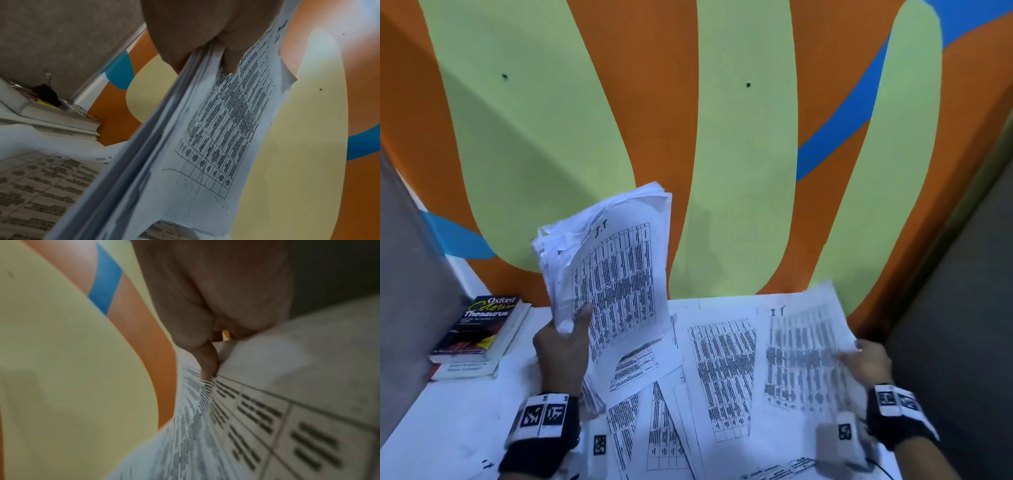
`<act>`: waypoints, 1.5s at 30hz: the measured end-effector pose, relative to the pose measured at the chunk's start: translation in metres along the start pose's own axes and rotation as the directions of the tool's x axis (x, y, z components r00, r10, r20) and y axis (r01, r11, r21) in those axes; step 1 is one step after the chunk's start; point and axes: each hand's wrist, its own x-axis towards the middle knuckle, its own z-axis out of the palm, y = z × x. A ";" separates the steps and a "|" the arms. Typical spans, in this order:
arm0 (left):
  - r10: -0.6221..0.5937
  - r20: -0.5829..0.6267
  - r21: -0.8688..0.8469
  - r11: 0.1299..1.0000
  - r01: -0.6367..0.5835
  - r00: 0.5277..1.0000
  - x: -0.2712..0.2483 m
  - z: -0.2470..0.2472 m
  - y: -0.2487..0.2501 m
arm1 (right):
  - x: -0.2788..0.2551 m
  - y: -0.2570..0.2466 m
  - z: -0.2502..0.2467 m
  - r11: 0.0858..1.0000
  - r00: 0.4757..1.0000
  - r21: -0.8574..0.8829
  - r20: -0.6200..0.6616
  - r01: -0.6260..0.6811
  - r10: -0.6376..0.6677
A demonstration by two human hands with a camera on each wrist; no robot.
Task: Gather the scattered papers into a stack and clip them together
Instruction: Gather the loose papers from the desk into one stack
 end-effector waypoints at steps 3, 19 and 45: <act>0.010 -0.026 0.017 1.000 -0.010 1.000 0.001 -0.004 0.005 | 0.017 -0.007 -0.033 0.984 0.992 0.131 -0.043 0.124 -0.119; -0.034 -0.078 -0.012 0.999 0.033 0.996 0.004 -0.022 -0.011 | -0.030 -0.046 0.109 0.877 0.949 -0.458 0.315 0.141 0.012; 0.017 -0.335 0.071 0.997 0.007 0.942 0.047 -0.085 -0.017 | -0.088 -0.125 0.019 0.750 0.990 0.661 0.103 0.006 -0.098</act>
